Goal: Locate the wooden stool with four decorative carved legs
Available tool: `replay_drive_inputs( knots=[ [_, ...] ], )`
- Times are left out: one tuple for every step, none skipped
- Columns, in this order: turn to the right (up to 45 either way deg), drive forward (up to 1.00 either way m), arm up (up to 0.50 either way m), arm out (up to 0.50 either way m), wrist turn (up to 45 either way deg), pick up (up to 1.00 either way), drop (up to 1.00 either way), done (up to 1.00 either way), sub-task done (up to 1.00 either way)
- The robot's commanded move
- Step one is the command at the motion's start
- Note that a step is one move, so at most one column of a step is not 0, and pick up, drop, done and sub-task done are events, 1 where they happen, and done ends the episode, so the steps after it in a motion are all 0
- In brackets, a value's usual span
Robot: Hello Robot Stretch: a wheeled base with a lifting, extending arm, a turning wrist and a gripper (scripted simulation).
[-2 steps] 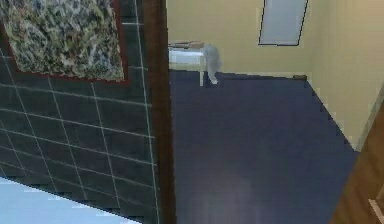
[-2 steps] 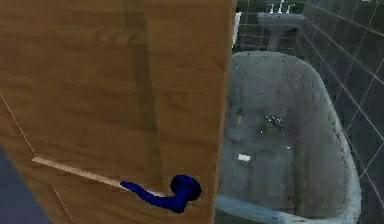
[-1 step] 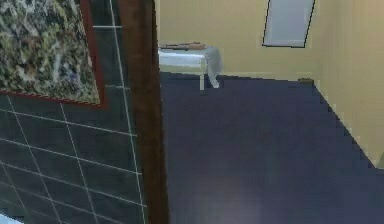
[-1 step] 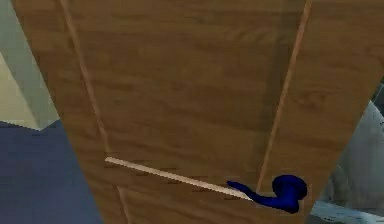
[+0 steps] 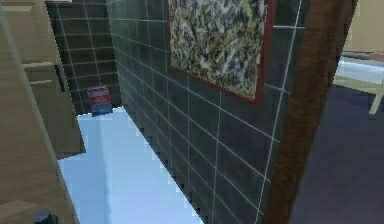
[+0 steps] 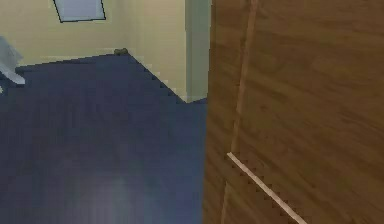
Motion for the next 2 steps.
replay_drive_inputs(
  knots=[
    [0.0, 0.30, 0.00, 0.00, 0.0, 0.00, 0.00, 0.00, 0.00],
    [-12.0, 0.00, 0.00, 0.00, 0.0, 0.00, 0.00, 0.00, 0.00]
  ],
)
